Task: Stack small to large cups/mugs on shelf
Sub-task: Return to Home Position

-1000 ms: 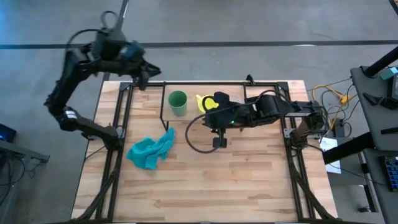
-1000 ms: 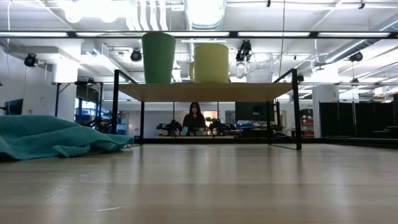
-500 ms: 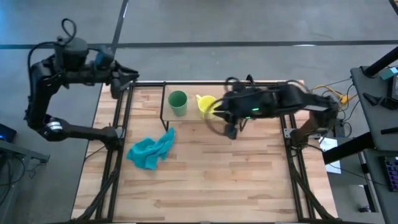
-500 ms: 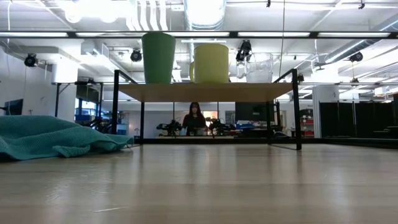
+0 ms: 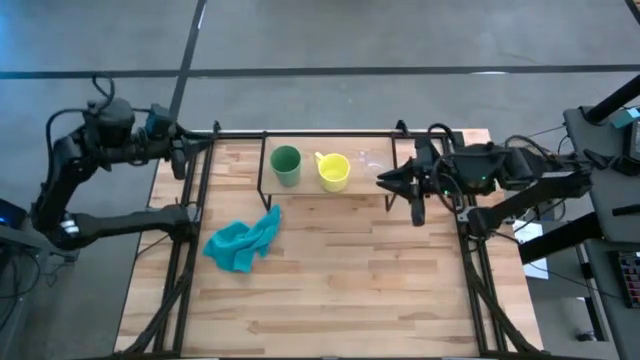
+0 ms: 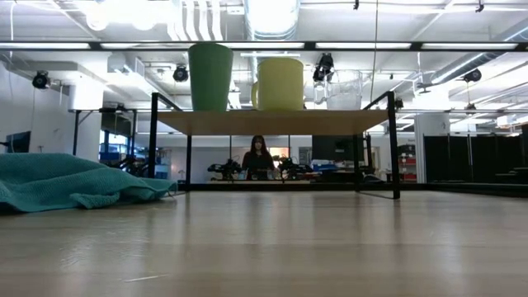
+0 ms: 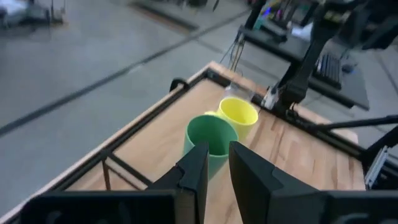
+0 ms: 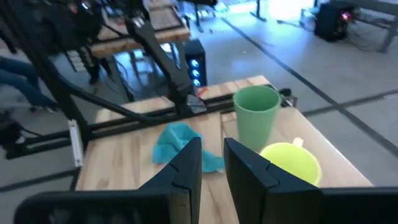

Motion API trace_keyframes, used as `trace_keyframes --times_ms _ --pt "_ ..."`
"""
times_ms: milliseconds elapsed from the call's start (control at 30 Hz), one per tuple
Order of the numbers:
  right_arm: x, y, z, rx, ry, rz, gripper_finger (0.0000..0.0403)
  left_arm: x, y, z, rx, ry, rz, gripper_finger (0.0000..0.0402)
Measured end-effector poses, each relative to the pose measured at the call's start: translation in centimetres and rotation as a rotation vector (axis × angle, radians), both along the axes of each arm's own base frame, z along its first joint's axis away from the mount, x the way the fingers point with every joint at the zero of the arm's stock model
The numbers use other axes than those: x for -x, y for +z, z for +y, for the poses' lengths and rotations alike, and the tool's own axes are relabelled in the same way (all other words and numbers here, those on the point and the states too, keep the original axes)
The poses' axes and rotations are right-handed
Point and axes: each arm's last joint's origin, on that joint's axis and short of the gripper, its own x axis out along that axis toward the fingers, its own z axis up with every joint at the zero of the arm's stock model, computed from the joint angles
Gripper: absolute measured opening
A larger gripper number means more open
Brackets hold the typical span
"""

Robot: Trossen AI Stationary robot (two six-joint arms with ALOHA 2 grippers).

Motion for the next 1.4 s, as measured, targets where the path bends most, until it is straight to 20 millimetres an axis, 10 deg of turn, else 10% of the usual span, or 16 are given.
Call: trace_keyframes --times_ms 667,1400 --pt "6.0 -11.9 -1.0 -0.069 0.119 -0.161 0.0063 4.0 -12.5 -2.8 0.026 -0.043 -0.289 0.0050" --pt "8.0 -20.9 -1.4 -0.115 0.146 -0.200 0.0063 2.0 -18.4 -1.6 0.074 -0.074 -0.256 0.0050"
